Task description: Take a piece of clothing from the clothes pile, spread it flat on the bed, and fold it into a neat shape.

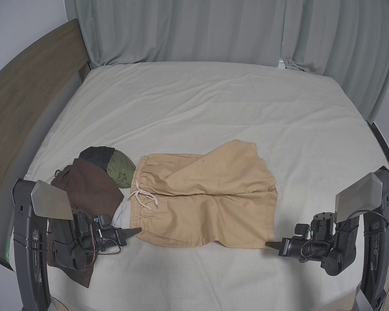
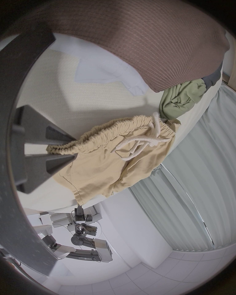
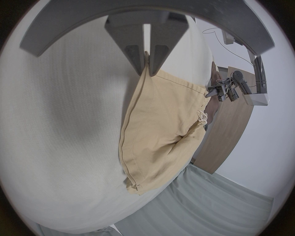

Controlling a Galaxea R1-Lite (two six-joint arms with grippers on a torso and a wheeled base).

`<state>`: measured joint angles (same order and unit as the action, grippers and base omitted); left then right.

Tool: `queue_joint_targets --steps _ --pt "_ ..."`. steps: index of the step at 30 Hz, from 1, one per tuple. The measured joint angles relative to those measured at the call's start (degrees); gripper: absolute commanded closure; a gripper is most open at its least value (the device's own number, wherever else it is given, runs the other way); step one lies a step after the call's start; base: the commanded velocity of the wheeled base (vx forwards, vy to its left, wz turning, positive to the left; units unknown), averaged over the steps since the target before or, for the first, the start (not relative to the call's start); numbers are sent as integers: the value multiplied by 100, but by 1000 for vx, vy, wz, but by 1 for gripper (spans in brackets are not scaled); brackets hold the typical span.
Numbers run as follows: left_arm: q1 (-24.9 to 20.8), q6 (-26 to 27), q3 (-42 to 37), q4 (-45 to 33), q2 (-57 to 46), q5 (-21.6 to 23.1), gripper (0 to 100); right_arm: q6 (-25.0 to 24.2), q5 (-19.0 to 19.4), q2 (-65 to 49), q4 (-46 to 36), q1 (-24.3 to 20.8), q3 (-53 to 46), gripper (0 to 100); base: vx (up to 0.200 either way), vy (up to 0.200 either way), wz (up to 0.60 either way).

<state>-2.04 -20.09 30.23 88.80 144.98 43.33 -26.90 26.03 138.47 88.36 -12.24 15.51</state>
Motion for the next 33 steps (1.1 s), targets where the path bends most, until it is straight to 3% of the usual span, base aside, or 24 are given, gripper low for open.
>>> queue_joint_targets --steps 12,21,33 --pt "222 274 -391 16 -238 82 100 63 99 -143 -4 168 -379 100 0 0 0" --pt "168 850 -1145 16 -325 128 100 641 336 -327 -9 458 -929 100 0 0 0" --pt "113 983 -1963 11 -662 140 100 1068 564 -479 -17 666 -1410 100 0 0 0"
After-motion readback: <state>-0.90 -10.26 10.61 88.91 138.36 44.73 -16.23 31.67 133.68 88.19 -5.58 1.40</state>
